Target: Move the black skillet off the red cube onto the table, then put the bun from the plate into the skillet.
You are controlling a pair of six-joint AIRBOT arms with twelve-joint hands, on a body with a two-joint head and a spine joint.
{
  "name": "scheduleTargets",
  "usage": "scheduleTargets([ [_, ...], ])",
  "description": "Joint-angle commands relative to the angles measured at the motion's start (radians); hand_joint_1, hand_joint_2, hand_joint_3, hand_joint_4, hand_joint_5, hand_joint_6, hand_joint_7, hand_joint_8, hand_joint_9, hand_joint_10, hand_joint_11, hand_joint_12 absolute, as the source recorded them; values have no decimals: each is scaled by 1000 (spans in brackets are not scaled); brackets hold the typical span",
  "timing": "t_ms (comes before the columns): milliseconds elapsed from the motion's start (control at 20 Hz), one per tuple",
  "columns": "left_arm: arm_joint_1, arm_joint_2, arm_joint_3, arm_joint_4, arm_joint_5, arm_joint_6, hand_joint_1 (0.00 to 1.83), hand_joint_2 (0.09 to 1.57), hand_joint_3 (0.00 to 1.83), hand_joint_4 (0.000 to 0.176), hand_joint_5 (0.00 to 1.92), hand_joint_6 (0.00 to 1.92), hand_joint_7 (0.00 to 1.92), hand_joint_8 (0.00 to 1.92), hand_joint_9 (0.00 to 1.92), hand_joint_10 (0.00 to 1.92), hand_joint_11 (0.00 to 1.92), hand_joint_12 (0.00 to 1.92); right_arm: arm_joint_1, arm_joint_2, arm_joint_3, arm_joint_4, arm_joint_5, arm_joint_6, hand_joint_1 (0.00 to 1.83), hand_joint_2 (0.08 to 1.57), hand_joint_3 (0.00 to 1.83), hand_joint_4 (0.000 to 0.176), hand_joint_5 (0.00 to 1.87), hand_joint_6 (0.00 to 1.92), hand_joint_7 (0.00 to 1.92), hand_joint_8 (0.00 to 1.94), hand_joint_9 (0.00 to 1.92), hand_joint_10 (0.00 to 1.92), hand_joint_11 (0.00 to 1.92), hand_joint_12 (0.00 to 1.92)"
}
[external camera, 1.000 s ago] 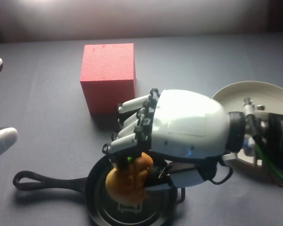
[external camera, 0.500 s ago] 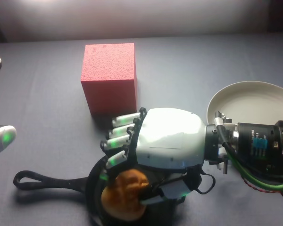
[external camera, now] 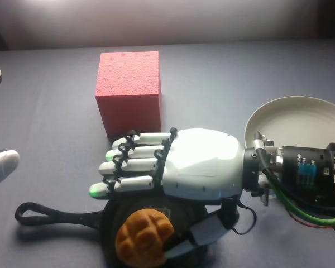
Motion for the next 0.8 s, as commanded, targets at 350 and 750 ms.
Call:
scheduleTargets([
  [350,28,0,-14,-14,-155,-12,0,1240,0,104,75,0,146,3,120,4,0,445,-84,208,-43,240,369,1,844,921,0,114,68,6,44,2,41,13,56,32],
  [750,27,-4,-13,4,-157,-23,0,1208,0,82,22,1,97,1,70,2,0,356,-342,391,-113,638,720,-104,747,993,8,56,116,10,48,11,8,3,0,0],
])
